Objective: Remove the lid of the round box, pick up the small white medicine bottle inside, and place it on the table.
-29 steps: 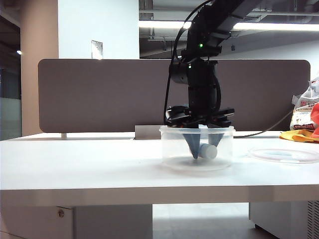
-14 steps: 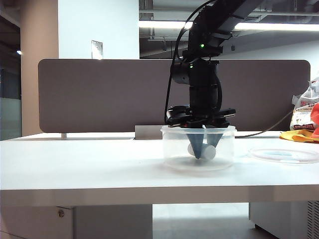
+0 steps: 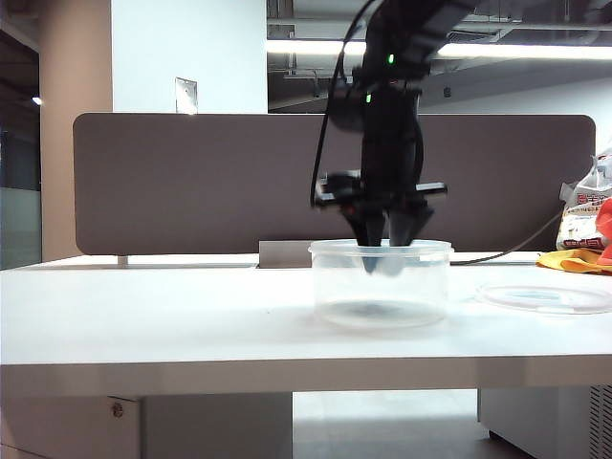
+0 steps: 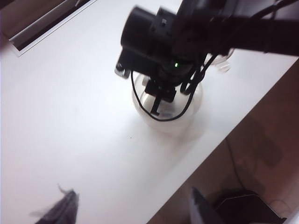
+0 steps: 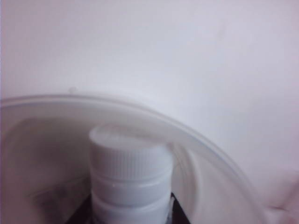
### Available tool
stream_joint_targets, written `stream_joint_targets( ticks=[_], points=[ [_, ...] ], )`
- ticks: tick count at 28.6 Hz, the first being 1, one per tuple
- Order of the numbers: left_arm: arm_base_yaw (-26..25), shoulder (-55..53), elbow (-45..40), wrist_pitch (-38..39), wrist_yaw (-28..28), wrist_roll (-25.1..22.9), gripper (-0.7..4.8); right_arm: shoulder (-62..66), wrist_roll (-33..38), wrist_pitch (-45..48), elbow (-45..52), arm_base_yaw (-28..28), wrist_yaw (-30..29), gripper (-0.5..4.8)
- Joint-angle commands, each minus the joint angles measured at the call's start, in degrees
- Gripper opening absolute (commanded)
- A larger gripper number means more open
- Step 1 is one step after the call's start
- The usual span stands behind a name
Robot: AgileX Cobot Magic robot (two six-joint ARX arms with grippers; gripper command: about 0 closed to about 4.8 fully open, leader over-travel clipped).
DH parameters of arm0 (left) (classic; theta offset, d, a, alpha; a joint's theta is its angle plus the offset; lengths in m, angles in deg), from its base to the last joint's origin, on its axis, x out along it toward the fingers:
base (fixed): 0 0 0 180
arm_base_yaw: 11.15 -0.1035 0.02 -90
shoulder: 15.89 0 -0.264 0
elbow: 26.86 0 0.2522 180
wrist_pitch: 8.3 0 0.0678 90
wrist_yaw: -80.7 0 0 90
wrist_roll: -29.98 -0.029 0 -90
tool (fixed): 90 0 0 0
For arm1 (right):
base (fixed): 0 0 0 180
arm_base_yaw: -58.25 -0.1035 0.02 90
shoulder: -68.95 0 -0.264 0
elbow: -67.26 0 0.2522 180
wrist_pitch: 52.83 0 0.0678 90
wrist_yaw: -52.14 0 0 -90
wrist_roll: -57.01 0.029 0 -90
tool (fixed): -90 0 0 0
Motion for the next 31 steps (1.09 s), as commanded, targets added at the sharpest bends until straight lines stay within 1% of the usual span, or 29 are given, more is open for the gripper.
stream_joint_targets(
  ticks=[1,4,6,13,21,23,31],
  points=[
    [-0.07,0.28,0.13,-0.20,0.02,-0.22,3.08,-0.44,0.13,-1.55,-3.67,-0.07,-0.02,0.62],
    [-0.07,0.28,0.13,-0.13,0.02,-0.22,3.08,-0.44,0.13,-3.15,-6.21,-0.07,0.00,0.61],
    [-0.07,0.31,0.11,0.00,0.02,-0.20,3.09,-0.46,0.09,-4.39,-7.89,-0.04,0.20,0.49],
    [-0.07,0.31,0.11,0.07,0.02,-0.20,3.08,-0.79,-0.39,-5.18,-8.48,0.59,1.86,0.47],
    [-0.11,0.31,0.11,0.04,0.22,-0.28,3.08,-0.81,0.68,-6.73,-8.72,3.85,2.78,0.40],
    [-0.11,0.28,0.11,0.04,0.22,-1.16,3.08,-0.90,1.11,-6.88,-8.72,4.63,2.75,0.40],
    [-0.11,0.28,0.11,-0.28,0.22,-1.16,3.08,-1.51,1.07,-5.44,-8.74,7.28,2.71,0.40]
  ],
)
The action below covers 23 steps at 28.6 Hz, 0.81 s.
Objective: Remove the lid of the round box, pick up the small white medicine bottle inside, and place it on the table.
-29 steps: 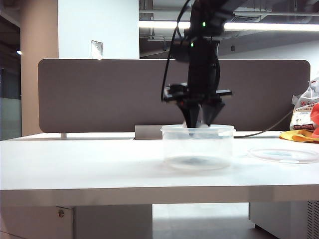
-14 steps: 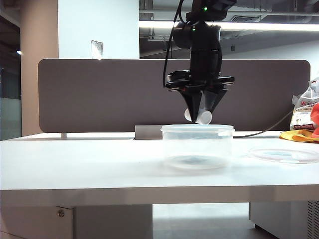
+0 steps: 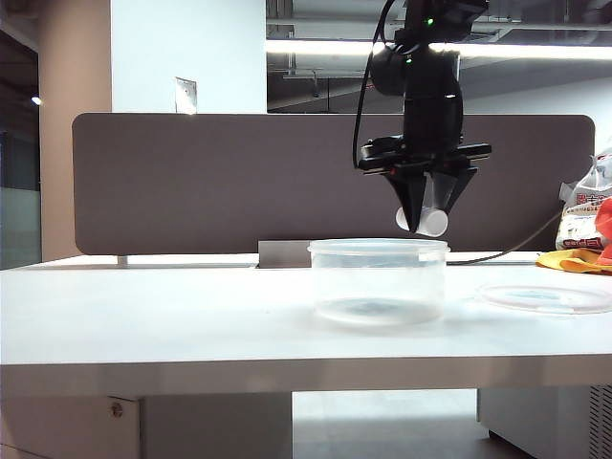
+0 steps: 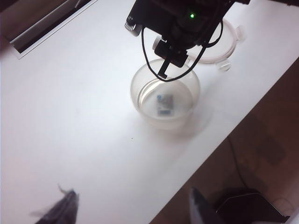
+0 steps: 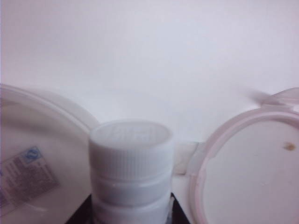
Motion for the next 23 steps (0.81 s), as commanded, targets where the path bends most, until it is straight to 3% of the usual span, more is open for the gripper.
stream_joint_targets(
  ticks=[1,23],
  points=[
    [-0.09,0.26,0.11,-0.26,0.20,-0.15,3.08,-0.87,0.24,1.46,-0.39,1.22,0.02,0.40],
    [-0.11,0.24,0.11,-1.90,1.53,-0.28,3.08,-1.64,-1.36,1.60,-0.39,7.87,-0.02,0.39]
  ],
)
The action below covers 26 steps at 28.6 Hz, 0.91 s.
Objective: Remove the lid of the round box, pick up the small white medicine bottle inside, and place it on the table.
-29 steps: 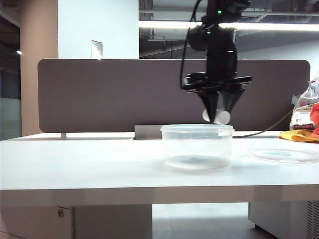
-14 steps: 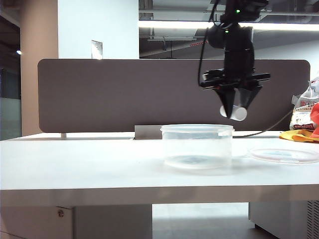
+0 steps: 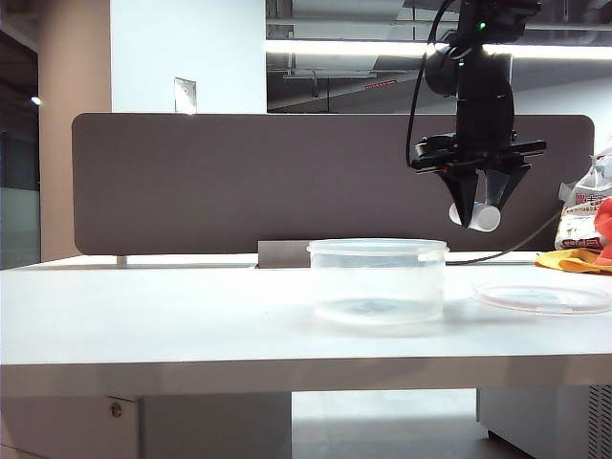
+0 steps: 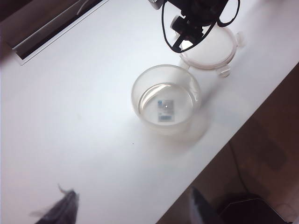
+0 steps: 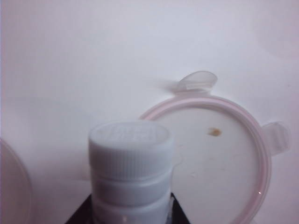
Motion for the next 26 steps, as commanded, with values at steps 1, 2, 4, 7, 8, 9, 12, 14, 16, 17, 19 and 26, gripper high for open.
stream_joint_targets(
  ticks=[1,2,4,7,8,9,12,14,16,17,19,26],
  points=[
    [-0.11,0.26,0.11,-0.66,2.23,-0.22,3.08,-1.27,-0.74,0.52,-0.39,0.37,-0.09,0.39],
    [-0.11,0.26,0.11,-0.63,2.86,-0.24,3.08,-1.29,-0.72,0.52,-0.39,0.55,-0.13,0.39],
    [-0.11,0.28,0.11,-0.57,2.99,-0.42,3.08,-1.42,-0.74,0.48,-0.39,1.05,-0.37,0.39],
    [-0.11,0.28,0.11,-0.57,3.15,-0.46,3.08,-1.62,-0.74,0.33,-0.39,1.60,-0.96,0.39],
    [-0.11,0.28,0.11,-0.57,3.69,-0.46,3.08,-1.62,-0.63,0.31,-0.39,1.97,-1.42,0.39],
    [-0.11,0.28,0.11,-0.55,4.04,-0.44,3.08,-1.62,-0.63,0.20,-0.39,2.16,-1.53,0.39],
    [-0.09,0.28,0.11,0.20,5.14,-0.46,3.08,-1.64,-0.66,-0.04,-0.39,3.02,-1.64,0.39],
    [-0.09,0.28,0.11,0.22,5.14,-0.46,3.07,-1.64,-0.66,-0.07,-0.39,3.26,-2.27,0.39],
    [-0.09,0.28,0.11,0.20,5.14,-0.44,3.02,-1.64,-0.66,-0.07,-0.39,3.41,-2.71,0.39],
    [-0.11,0.28,0.11,0.20,5.14,-0.44,3.00,-1.64,-0.68,0.02,-0.39,3.41,-2.71,0.39],
    [-0.11,0.28,0.11,0.17,5.16,-0.44,3.00,-1.64,-0.66,0.33,-0.39,3.41,-3.98,0.39],
    [-0.09,0.31,0.11,0.90,5.14,-0.37,3.00,-1.62,-0.66,0.55,-0.39,3.43,-4.81,0.39]
  ],
)
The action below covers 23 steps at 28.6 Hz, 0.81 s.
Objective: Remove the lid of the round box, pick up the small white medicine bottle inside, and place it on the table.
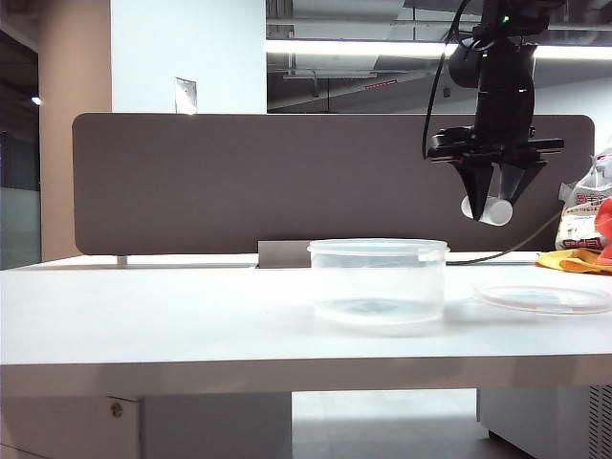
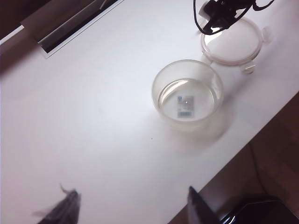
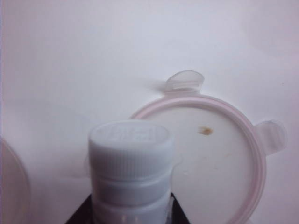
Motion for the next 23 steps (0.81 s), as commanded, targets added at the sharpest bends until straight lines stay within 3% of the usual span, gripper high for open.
stream_joint_targets(
  ticks=[1,4,13,23],
  points=[
    [-0.07,0.31,0.11,0.59,0.22,-0.13,3.00,-0.59,-0.13,0.74,-0.35,0.02,-0.07,0.39],
    [-0.07,0.31,0.11,0.63,0.20,0.26,3.00,-0.59,-0.13,1.16,-0.33,0.04,0.09,0.08],
    [-0.07,1.29,0.11,0.81,0.20,0.46,3.00,-0.28,2.05,-0.57,-0.31,3.39,0.87,-0.01],
    [-0.07,1.40,0.11,0.79,0.61,0.42,3.00,-0.22,2.03,0.20,-0.31,3.32,-0.63,-0.01]
  ],
)
